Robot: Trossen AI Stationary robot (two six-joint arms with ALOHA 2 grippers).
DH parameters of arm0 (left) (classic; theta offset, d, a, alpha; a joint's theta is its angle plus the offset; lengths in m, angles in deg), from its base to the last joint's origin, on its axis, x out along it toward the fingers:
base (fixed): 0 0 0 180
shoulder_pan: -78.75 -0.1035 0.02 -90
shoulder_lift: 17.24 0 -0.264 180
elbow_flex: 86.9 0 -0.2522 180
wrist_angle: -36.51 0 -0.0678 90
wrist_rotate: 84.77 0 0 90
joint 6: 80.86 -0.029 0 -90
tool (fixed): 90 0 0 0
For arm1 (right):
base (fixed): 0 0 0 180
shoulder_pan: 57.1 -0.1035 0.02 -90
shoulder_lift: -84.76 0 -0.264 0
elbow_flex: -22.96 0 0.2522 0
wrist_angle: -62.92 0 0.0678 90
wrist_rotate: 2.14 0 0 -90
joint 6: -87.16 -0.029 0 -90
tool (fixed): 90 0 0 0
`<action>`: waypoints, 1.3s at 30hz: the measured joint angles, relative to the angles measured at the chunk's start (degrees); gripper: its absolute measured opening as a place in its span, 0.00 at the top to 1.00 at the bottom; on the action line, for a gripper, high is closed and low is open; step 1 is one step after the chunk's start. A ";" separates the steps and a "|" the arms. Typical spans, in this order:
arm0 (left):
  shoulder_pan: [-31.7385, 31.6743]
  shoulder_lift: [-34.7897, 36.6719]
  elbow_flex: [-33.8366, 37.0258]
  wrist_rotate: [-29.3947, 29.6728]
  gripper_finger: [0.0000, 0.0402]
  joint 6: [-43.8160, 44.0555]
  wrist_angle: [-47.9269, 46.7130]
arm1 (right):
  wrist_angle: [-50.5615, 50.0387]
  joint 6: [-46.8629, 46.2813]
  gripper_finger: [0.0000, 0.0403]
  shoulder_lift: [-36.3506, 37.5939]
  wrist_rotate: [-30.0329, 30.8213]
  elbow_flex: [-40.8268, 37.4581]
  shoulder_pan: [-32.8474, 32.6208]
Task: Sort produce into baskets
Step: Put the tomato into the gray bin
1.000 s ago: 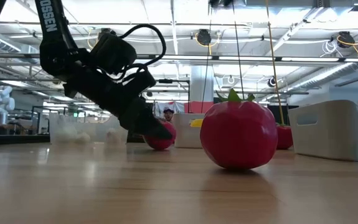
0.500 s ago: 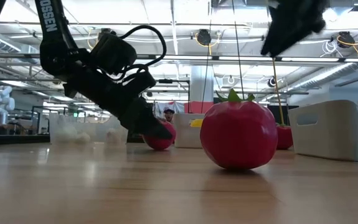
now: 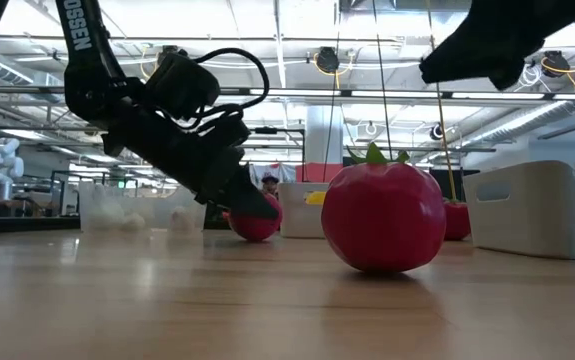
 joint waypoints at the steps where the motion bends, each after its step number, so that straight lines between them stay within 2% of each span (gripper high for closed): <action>1: 0.00 0.03 0.02 -0.03 0.18 0.29 0.04 | -1.23 0.47 0.78 0.72 -0.50 0.54 0.00; 5: 0.37 0.72 -0.47 -1.34 0.18 2.37 -0.46 | -3.64 0.75 0.81 3.47 -1.25 1.91 -1.13; 11: 3.50 4.00 -3.89 -2.75 0.18 7.64 -1.11 | -3.71 5.92 0.81 7.55 -2.19 1.89 -3.60; 16: 8.53 4.26 -10.50 -2.75 0.18 9.02 2.63 | -4.79 6.96 0.81 11.15 -2.07 1.91 -5.12; 19: 12.18 1.92 -17.18 -2.59 0.18 8.33 1.70 | -5.41 6.92 0.81 12.57 -1.96 1.91 -5.86; 23: 15.79 -3.37 -26.50 -1.09 0.18 2.54 -2.29 | -5.41 6.93 0.81 14.02 -1.10 1.91 -5.75; 26: 16.78 -8.13 -33.49 -0.93 0.18 -1.15 -1.59 | -5.07 6.72 0.81 14.20 0.26 1.89 -5.75; 30: 16.43 -14.99 -41.39 -0.90 0.18 -5.63 -2.10 | -3.46 7.78 0.81 14.25 1.18 1.91 -5.75; 35: 13.82 -21.95 -51.16 -1.26 0.18 -5.81 -1.89 | -2.83 11.09 0.81 14.34 1.16 1.91 -5.75; 39: 11.85 -27.24 -58.95 -7.17 0.18 -2.92 -3.09 | -3.00 12.70 0.81 14.65 1.15 1.91 -5.75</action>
